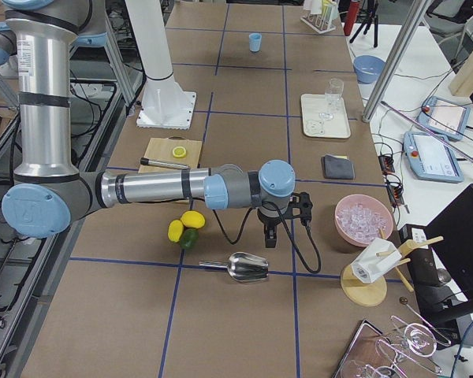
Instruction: Pour ice into bowl
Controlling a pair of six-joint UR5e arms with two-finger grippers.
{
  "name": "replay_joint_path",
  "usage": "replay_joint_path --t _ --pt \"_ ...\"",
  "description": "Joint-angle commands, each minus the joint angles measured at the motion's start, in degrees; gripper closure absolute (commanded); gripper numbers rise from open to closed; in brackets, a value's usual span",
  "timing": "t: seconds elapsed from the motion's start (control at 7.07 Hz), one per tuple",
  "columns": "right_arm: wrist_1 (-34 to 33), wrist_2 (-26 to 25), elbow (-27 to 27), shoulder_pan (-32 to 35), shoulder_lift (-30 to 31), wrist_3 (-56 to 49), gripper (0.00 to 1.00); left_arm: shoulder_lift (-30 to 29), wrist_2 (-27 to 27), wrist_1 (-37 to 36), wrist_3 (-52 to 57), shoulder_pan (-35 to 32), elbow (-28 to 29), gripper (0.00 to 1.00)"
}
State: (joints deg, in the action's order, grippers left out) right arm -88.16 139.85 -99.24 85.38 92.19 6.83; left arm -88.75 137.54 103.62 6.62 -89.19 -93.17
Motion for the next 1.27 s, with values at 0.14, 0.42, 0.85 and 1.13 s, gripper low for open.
replay_joint_path --t 0.14,0.42,0.85,1.13 --pt "-0.1 0.3 -1.0 -0.9 -0.3 -0.7 0.0 1.3 -0.5 1.3 0.4 0.2 0.0 0.0" --pt "2.0 0.3 -3.4 -0.8 1.4 -1.1 0.0 2.5 -0.5 1.5 1.0 0.2 -0.8 0.0" --pt "2.8 -0.3 -5.1 -0.9 1.2 -0.2 0.0 2.1 -0.5 1.4 0.9 0.2 -0.1 0.0" --pt "2.1 -10.4 -4.0 -6.6 3.2 -0.9 0.0 2.5 -0.6 1.0 0.8 0.2 0.0 0.0"
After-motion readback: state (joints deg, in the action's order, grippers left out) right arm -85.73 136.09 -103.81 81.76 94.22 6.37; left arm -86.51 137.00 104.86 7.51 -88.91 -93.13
